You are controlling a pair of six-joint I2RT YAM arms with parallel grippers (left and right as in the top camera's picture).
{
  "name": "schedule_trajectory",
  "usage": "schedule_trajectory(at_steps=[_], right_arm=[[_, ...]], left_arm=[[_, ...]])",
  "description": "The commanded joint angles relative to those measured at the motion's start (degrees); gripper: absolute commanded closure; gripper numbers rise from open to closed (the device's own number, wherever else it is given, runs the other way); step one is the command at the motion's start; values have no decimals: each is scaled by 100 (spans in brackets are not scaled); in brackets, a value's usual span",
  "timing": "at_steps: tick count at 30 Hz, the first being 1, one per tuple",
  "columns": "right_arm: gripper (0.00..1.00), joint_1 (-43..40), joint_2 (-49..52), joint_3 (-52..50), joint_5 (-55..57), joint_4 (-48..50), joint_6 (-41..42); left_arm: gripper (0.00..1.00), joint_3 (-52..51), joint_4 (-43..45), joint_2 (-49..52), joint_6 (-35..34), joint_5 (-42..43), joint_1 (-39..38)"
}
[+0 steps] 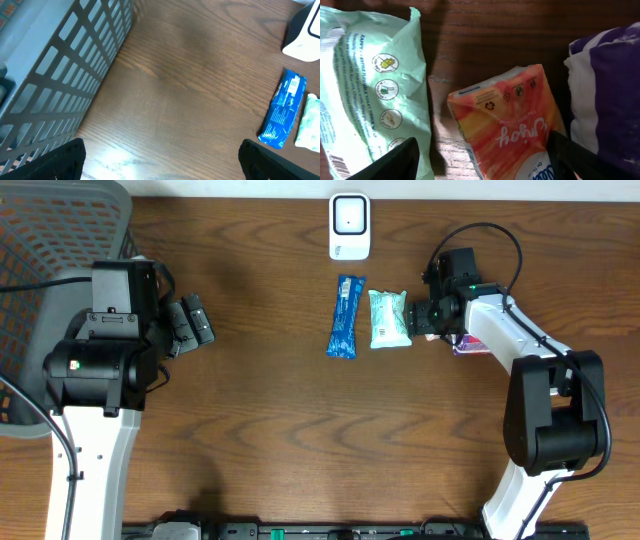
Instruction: Scan the item barcode
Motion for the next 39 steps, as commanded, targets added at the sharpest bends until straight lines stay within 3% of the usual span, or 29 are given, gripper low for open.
schedule_trajectory(at_steps=[1, 6, 13, 16, 24, 29, 33, 39], right_arm=[[25, 39, 234, -39, -179, -17, 0], [26, 245, 269, -39, -872, 227, 634], [25, 754, 269, -39, -872, 636, 2111], [25, 992, 269, -39, -870, 695, 2299], [20, 1320, 262, 2, -872, 638, 2317], [14, 1241, 68, 437, -688, 118, 2295], [5, 940, -289, 1434, -302, -909, 1631], [3, 201, -350, 2310, -240, -1971, 448]], left_arm=[[2, 61, -22, 22, 76, -52, 20], [2, 61, -22, 22, 76, -52, 20], [2, 61, -22, 22, 76, -52, 20], [2, 61, -22, 22, 76, -52, 20], [2, 61, -22, 22, 76, -52, 20], [2, 61, -22, 22, 76, -52, 20], [2, 61, -22, 22, 76, -52, 20], [2, 59, -22, 22, 76, -52, 20]])
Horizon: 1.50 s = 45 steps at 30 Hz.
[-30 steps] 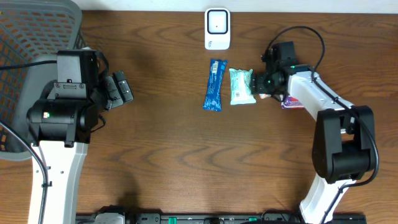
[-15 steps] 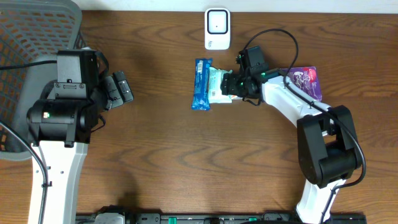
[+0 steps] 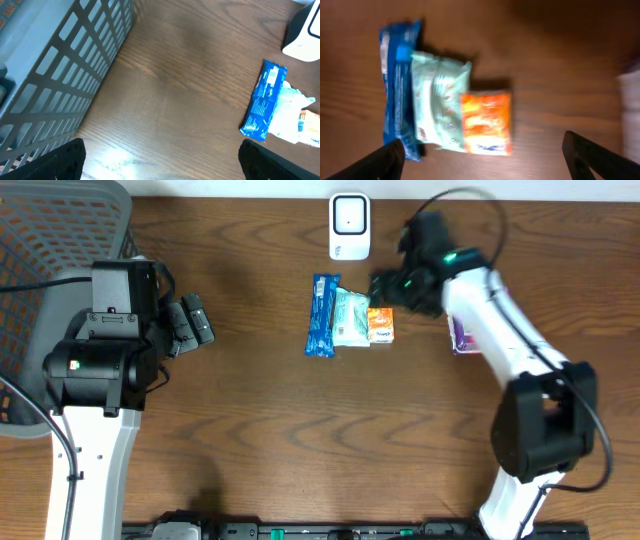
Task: Scan the item barcode
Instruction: 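Withdraw the right gripper right past the Carefree pack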
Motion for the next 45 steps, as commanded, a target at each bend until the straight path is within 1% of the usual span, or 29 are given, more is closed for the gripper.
schedule_trajectory(at_steps=[1, 2, 5, 9, 14, 17, 23, 27, 30, 31, 33, 35, 36, 39, 41, 45], right_arm=[[3, -584, -227, 358, 190, -367, -1150], [2, -750, -227, 358, 232, -483, -1344], [1, -1239, -208, 304, 531, -787, -1591], [1, -1917, -170, 166, 479, -957, -1989], [3, -2841, -120, -52, -691, -940, -2603], [4, -3215, -17, -197, -1362, -918, -2892], [7, -3523, 378, -444, -1550, -684, -2927], [9, -3541, 662, -549, -2022, -448, -2929], [13, -3541, 894, -555, -2310, -308, -2927], [23, -3539, 1049, -557, -2382, -247, -2924], [36, -3534, 1211, -557, -2378, -223, -2924], [53, -3530, 1318, -557, -2345, -225, -2924], [66, -3530, 1322, -557, -2295, -227, -2916], [83, -3534, 1191, -481, -1998, -254, -2656], [99, -3530, 1012, -363, -1784, -334, -2496], [99, -3432, 439, -52, -1241, -509, -2218]], left_arm=[[2, 61, -22, 22, 76, -50, 20], [2, 61, -22, 22, 76, -50, 20], [2, 61, -22, 22, 76, -50, 20], [2, 61, -22, 22, 76, -50, 20], [2, 61, -22, 22, 76, -50, 20], [2, 61, -22, 22, 76, -50, 20], [2, 59, -22, 22, 76, -50, 20], [2, 61, -22, 22, 76, -50, 20], [2, 61, -22, 22, 76, -50, 20], [2, 61, -22, 22, 76, -50, 20], [2, 61, -22, 22, 76, -50, 20], [2, 61, -22, 22, 76, -50, 20], [2, 61, -22, 22, 76, -50, 20], [2, 61, -22, 22, 76, -50, 20], [2, 61, -22, 22, 76, -50, 20], [2, 61, -22, 22, 76, -48, 20]])
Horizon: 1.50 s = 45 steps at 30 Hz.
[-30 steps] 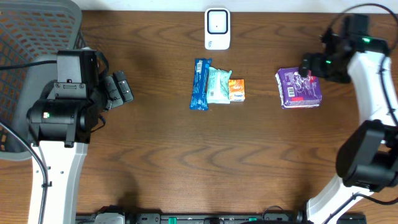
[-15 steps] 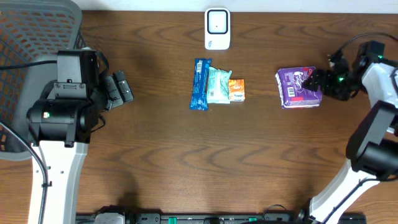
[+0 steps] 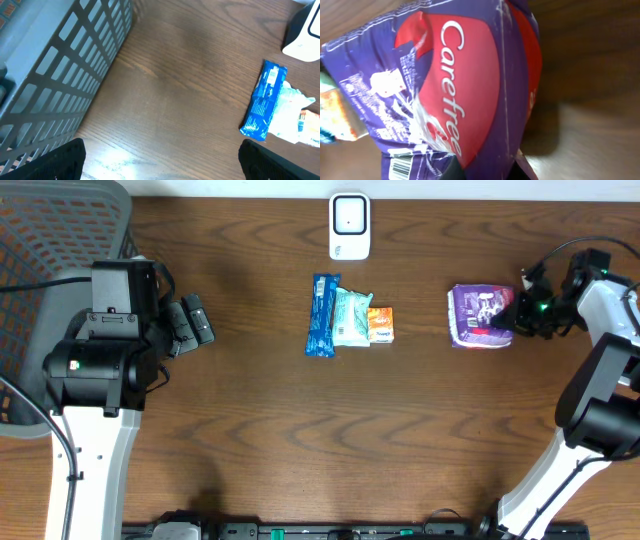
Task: Scan the item barcode
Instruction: 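Withdraw the right gripper right past the Carefree pack, then grasp the purple Carefree pack with the right gripper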
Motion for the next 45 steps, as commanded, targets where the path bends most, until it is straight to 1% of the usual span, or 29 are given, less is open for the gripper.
schedule_trajectory(at_steps=[1, 4, 5, 6, 8, 11, 13, 15, 19, 20, 22, 24, 26, 27, 28, 29, 31, 32, 33, 34, 38, 40, 43, 45], right_arm=[[99, 140, -702, 341, 1010, -63, 457], [99, 433, -1187, 428, 2264, -46, 881], [99, 597, -1355, 428, 2949, -35, 1062], [99, 857, -1519, 428, 4039, -48, 1357], [99, 1241, -1591, 428, 5608, -114, 1757], [99, 1746, -1458, 393, 7534, -275, 2277], [99, 2006, -1248, 343, 8369, -343, 2455], [99, 2212, -955, 293, 8710, -380, 2457], [98, 2608, -192, 291, 8721, -713, 2715], [96, 2715, -46, 291, 8697, -769, 2717], [89, 3003, 227, 291, 8699, -859, 2804], [76, 3333, 415, 291, 8699, -874, 2798], [68, 3698, 481, 291, 8566, -868, 2802], [62, 3821, 481, 297, 8456, -841, 2802], [53, 4074, 474, 396, 8115, -837, 2802], [50, 4218, 474, 514, 7812, -850, 2802], [36, 4393, 474, 802, 7283, -907, 2800], [27, 4435, 474, 981, 7049, -964, 2800], [22, 4448, 474, 1228, 6793, -1067, 2800], [20, 4439, 472, 1456, 6592, -1178, 2800], [20, 4148, 472, 2618, 5687, -1856, 2750], [19, 3880, 472, 3206, 5130, -2208, 2516], [5, 3355, 472, 3860, 4201, -2704, 2041], [2, 2983, 472, 4039, 3576, -2949, 1609]], left_arm=[[2, 61, -22, 22, 76, -52, 20], [2, 61, -22, 22, 76, -52, 20], [2, 61, -22, 22, 76, -52, 20], [2, 61, -22, 22, 76, -52, 20], [2, 61, -22, 22, 76, -52, 20], [2, 61, -22, 22, 76, -50, 20], [2, 61, -22, 22, 76, -52, 20], [2, 61, -22, 22, 76, -52, 20], [2, 61, -22, 22, 76, -52, 20], [2, 61, -22, 22, 76, -50, 20], [2, 61, -22, 22, 76, -52, 20], [2, 61, -22, 22, 76, -52, 20], [2, 61, -22, 22, 76, -52, 20], [2, 61, -22, 22, 76, -52, 20], [2, 61, -22, 22, 76, -52, 20], [2, 61, -22, 22, 76, -52, 20], [2, 61, -22, 22, 76, -52, 20], [2, 61, -22, 22, 76, -52, 20], [2, 61, -22, 22, 76, -52, 20], [2, 61, -22, 22, 76, -50, 20], [2, 61, -22, 22, 76, -50, 20], [2, 61, -22, 22, 76, -52, 20], [2, 61, -22, 22, 76, -52, 20], [2, 61, -22, 22, 76, -52, 20]])
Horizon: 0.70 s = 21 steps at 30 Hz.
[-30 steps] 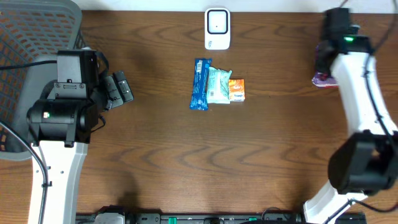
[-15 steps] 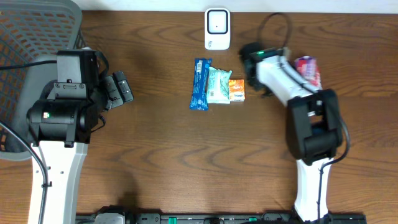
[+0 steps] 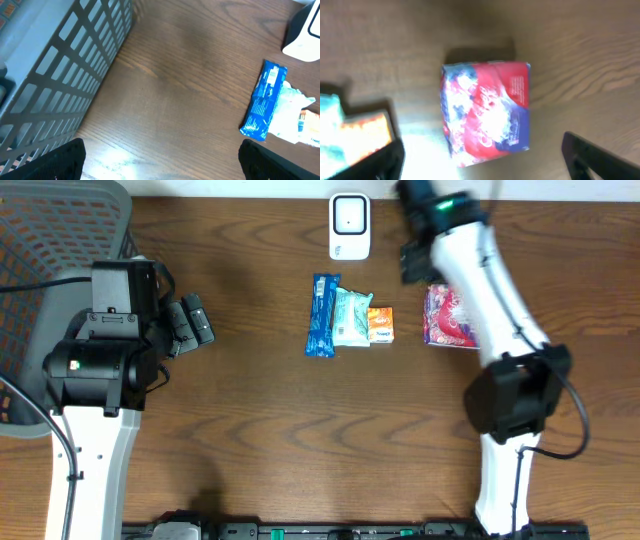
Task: Scan the item barcode
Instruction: 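Grasp the purple Carefree pack with the right gripper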
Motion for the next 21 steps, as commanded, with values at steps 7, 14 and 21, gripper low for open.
schedule_trajectory(at_steps=[7, 14, 21], right_arm=[[1, -1884, -24, -146, -2896, -446, -1694], [2, -2673, -24, -1338, -4212, 140, -2245], [4, -2929, -24, -2763, -5431, 1438, -2426]], left_arm=[[2, 61, -22, 22, 76, -52, 20], [2, 61, -22, 22, 76, -52, 20], [2, 61, -22, 22, 76, -52, 20]])
